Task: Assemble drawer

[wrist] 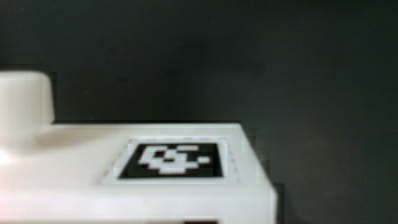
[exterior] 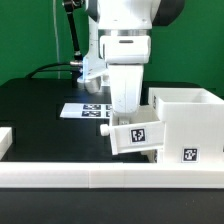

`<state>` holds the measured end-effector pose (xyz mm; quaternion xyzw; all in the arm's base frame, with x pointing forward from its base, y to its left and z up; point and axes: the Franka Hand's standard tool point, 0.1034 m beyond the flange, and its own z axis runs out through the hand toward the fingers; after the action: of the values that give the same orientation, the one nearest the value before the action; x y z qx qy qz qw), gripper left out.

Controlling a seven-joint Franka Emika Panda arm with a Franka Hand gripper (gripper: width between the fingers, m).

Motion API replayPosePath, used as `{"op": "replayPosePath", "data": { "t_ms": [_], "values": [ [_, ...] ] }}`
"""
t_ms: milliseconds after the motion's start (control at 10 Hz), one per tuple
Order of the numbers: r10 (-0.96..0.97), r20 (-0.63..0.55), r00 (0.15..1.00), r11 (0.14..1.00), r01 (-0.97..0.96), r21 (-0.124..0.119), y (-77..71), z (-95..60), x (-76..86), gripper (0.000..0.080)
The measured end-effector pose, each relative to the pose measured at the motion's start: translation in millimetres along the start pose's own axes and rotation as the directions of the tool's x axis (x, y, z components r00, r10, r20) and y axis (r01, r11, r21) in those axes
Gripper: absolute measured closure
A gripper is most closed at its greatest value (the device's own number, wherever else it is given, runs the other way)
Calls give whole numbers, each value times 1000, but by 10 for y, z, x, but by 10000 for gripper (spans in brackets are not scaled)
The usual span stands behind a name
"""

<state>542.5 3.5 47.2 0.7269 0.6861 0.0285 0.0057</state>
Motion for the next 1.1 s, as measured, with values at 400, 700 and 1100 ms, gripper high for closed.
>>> {"op": "replayPosePath", "data": {
  "t_ms": [400,700,1100],
  "values": [
    [-45,-1,999,999,45,-11,14,-2,-32,757],
    [-53,3,999,998,54,-22,14,-7,-5,755],
    [-38,4,999,998,39,-40,5,11,-32,755]
  ]
}}
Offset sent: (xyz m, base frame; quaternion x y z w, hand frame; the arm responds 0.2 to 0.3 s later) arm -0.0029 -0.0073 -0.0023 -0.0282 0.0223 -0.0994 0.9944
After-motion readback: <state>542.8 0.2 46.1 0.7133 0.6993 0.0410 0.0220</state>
